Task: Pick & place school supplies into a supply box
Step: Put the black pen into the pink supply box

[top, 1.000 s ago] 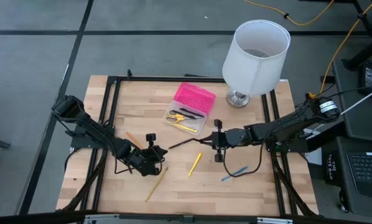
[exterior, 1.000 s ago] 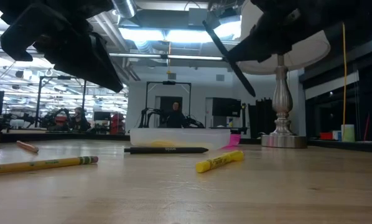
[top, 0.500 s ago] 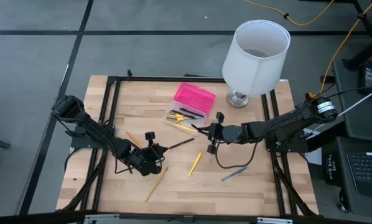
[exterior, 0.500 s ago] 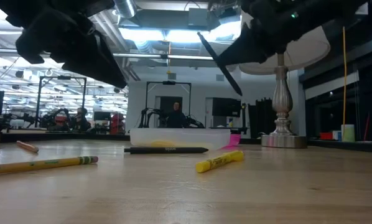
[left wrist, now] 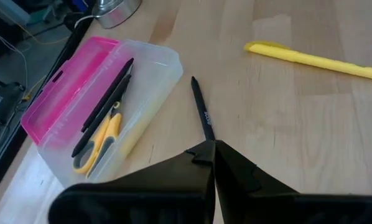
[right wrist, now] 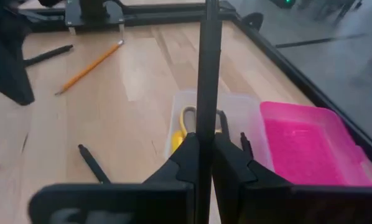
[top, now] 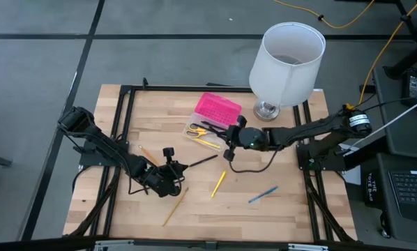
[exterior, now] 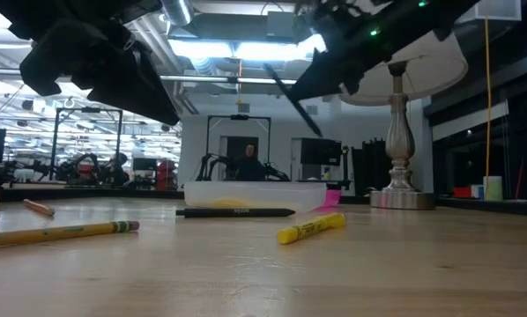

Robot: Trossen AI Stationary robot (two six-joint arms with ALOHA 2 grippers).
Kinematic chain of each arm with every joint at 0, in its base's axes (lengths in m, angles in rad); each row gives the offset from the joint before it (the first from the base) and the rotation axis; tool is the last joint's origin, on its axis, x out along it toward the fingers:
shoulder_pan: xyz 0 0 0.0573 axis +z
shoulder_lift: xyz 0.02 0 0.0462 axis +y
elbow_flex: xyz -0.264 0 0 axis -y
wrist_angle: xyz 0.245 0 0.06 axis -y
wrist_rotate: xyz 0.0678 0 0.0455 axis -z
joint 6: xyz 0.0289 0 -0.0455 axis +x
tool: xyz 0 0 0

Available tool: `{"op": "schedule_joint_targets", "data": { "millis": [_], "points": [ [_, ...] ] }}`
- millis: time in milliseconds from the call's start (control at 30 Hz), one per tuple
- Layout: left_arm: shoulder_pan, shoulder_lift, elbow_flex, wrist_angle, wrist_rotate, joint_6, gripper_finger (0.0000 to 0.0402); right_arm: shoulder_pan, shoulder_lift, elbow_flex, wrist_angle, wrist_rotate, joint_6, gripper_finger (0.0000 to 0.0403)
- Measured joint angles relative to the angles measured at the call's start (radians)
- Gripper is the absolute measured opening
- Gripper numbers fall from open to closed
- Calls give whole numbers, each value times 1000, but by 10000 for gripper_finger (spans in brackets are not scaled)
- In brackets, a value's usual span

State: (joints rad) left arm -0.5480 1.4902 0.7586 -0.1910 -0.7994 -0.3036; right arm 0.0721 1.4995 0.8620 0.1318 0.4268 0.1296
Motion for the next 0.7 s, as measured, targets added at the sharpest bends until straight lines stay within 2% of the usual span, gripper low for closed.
{"op": "schedule_joint_targets", "data": {
  "millis": [100,267,367,700],
  "points": [
    [0,0,0,-4,0,3,4,-21,58,52,-42,-5,6,27],
    [0,0,0,-4,0,4,4,-78,161,187,-253,-10,52,27],
    [0,0,0,-3,0,4,4,-100,226,271,-334,-63,47,27],
    [0,0,0,-6,0,3,4,-143,370,436,-432,-192,-7,27]
  ]
}}
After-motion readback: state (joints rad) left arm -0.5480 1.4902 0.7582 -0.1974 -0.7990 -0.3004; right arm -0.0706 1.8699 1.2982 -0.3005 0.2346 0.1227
